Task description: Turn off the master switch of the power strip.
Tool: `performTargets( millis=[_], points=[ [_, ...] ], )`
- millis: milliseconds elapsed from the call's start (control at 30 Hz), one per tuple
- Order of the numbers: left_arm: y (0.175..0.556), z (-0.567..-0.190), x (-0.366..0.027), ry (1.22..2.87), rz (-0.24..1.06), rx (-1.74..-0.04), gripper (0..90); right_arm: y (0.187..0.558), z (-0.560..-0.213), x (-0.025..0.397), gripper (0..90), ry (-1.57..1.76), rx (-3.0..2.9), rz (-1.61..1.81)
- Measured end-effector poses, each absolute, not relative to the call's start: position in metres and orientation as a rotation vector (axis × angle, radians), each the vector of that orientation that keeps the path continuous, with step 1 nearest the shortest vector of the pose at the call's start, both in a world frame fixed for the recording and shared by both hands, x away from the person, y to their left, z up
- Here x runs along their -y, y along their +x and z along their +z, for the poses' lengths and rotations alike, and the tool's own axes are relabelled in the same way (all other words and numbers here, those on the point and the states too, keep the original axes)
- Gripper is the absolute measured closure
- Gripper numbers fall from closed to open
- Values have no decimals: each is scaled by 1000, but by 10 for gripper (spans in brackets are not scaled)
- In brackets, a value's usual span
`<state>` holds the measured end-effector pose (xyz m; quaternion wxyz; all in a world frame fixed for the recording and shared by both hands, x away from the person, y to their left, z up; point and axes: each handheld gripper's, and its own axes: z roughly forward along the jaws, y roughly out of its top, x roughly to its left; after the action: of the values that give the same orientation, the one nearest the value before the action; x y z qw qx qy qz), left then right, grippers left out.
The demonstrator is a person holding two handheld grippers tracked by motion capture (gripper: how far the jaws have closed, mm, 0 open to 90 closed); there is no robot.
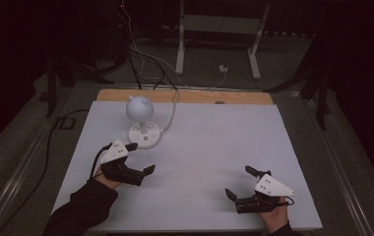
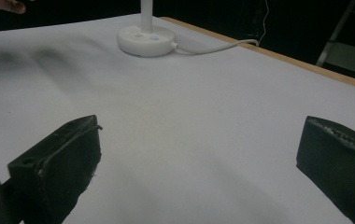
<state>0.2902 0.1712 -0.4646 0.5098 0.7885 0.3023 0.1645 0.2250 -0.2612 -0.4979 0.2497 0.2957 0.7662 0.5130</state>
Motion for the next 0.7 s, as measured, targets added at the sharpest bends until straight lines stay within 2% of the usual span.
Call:
performTargets(
  millis=[700],
  points=[
    [319, -465, -148, 1882, 461, -834, 4, 225, -498, 261, 0, 808, -2087, 1395]
  ],
)
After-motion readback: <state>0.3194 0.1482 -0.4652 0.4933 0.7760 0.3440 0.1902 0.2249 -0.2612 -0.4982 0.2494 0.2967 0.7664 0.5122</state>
